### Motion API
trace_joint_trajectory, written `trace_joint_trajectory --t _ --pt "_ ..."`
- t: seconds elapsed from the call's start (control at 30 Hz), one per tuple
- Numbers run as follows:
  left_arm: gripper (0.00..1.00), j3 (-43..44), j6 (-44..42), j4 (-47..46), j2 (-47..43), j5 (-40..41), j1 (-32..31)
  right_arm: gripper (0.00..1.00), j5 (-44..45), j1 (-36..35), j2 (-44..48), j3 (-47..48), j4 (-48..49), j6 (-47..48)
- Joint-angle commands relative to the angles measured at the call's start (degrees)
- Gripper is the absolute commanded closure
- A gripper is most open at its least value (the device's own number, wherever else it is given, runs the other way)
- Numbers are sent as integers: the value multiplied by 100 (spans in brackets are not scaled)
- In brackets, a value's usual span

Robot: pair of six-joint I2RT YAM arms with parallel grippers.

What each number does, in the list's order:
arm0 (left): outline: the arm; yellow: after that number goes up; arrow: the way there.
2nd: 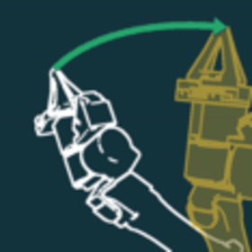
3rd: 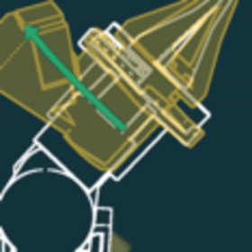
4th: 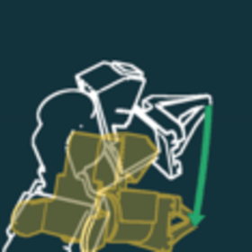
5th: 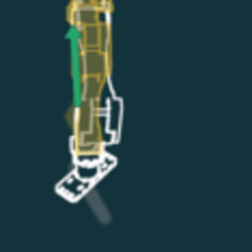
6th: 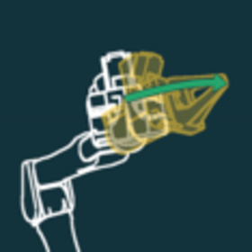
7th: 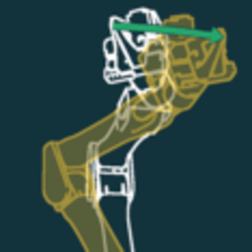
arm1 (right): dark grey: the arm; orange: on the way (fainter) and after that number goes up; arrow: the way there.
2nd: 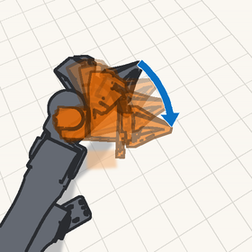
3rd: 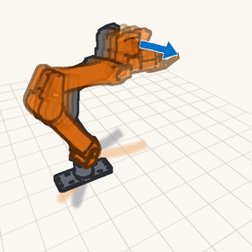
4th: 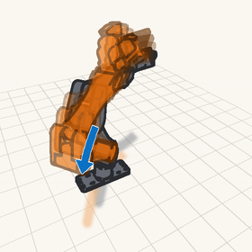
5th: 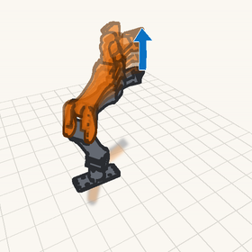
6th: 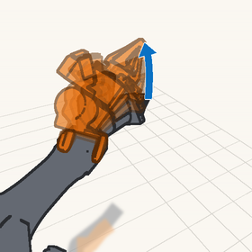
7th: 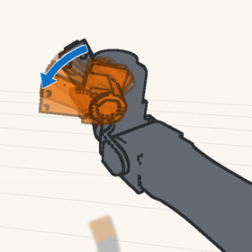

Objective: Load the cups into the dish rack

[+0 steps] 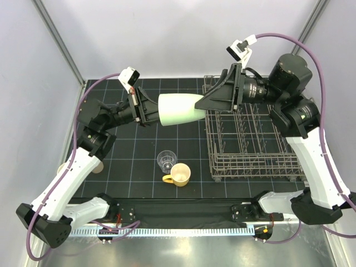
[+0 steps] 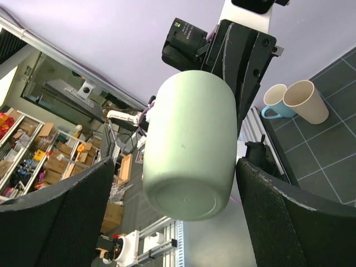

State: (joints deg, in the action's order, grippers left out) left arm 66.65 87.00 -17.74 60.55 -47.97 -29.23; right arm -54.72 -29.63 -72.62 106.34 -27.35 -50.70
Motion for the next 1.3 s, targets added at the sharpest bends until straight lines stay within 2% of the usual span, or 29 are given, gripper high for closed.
trace_joint_trajectory --t 0.0,0.27,0.4,0.57,0.6,0.67,0.7,0.73,0.8,0.87,0.93,1.07,1.13,1.27 --pt "99 76 27 -90 9 -125 -12 12 -39 -174 -94 273 72 113" --pt "99 173 19 -72 123 -239 -12 18 14 -237 -182 290 -130 280" --pt "100 173 19 -46 202 -301 -12 28 5 -228 -252 378 -279 323" --pt "100 208 19 -54 281 -380 -12 49 -4 -228 -288 440 -516 490" --pt "99 216 19 -37 290 -380 -12 59 -21 -236 -297 448 -586 508" --pt "100 190 10 -2 325 -389 -12 67 -48 -236 -305 466 -666 595" --pt "100 190 10 51 334 -389 -12 77 -39 -237 -297 466 -736 613" --pt "95 173 1 86 352 -398 -3 82 -21 -228 -288 466 -780 640" --pt "75 129 -16 174 369 -407 5 96 40 -228 -262 466 -990 763" --pt "59 59 -52 235 343 -381 49 96 163 -237 -244 475 -1140 868" --pt "52 -3 -122 367 325 -372 128 96 320 -237 -209 484 -1325 991" --pt "33 -91 -438 920 203 -354 295 96 663 -228 -121 519 -1650 1193" --pt "28 -152 -630 1297 89 -345 409 96 857 -202 -77 606 -2001 1395" --pt "27 -486 -632 1492 -184 -380 918 96 1366 -17 11 616 -2756 1703"
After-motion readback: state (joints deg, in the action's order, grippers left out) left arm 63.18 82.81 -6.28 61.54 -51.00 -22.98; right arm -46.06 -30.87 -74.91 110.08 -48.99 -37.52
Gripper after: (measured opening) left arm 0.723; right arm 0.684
